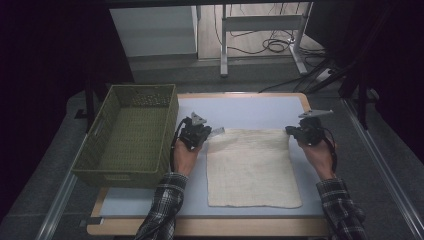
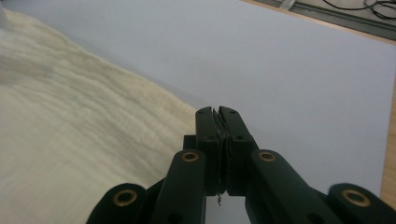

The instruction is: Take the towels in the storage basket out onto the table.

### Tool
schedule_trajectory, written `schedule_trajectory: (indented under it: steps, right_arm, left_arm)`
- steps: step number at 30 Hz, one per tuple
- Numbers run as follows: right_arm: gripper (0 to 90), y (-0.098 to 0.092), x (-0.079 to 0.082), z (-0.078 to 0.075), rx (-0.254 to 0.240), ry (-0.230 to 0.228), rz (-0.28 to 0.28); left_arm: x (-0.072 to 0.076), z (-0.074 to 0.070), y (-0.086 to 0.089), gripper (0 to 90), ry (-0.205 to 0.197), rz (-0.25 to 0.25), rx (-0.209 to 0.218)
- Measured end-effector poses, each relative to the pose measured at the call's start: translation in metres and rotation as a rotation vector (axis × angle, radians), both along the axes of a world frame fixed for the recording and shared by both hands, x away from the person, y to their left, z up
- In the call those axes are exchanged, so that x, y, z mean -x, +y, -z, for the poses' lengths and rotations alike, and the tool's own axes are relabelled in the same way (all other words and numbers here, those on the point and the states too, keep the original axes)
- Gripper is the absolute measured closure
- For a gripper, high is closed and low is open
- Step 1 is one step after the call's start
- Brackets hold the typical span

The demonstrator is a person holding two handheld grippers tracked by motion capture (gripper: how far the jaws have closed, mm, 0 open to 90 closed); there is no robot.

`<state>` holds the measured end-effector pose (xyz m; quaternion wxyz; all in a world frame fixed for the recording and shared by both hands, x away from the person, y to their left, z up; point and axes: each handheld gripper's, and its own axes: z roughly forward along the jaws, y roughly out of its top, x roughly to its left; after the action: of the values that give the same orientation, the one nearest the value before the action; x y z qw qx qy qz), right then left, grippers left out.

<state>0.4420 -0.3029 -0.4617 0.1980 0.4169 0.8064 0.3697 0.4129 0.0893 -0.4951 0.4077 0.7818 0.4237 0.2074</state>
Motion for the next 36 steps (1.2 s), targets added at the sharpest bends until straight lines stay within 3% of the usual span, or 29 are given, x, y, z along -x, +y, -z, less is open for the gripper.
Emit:
schedule_trajectory:
  steps: [4,12,23,29,34,36]
  right_arm:
    - [87.3,-0.006,0.015,0.0,-0.022,-0.002,-0.024]
    - [87.2,-0.017,0.039,0.01,-0.045,0.021,-0.052]
    - [87.3,-0.029,0.078,0.016,-0.063,0.028,-0.088]
    - [87.3,-0.032,0.099,0.015,-0.053,0.017,-0.111]
    - [87.3,-0.032,0.119,0.017,-0.053,0.036,-0.143]
    - [87.3,-0.032,0.127,0.017,-0.056,0.044,-0.155]
  left_arm:
    - [0.013,0.005,-0.001,87.3,0.014,0.02,0.029]
    - [0.044,0.008,-0.004,87.1,0.006,0.093,0.029]
    - [0.08,0.012,-0.001,87.0,0.005,0.152,0.042]
    - [0.098,0.015,0.005,86.9,0.017,0.186,0.091]
    - [0.115,0.02,0.011,86.9,0.04,0.216,0.139]
    - [0.122,0.021,0.011,86.8,0.04,0.225,0.135]
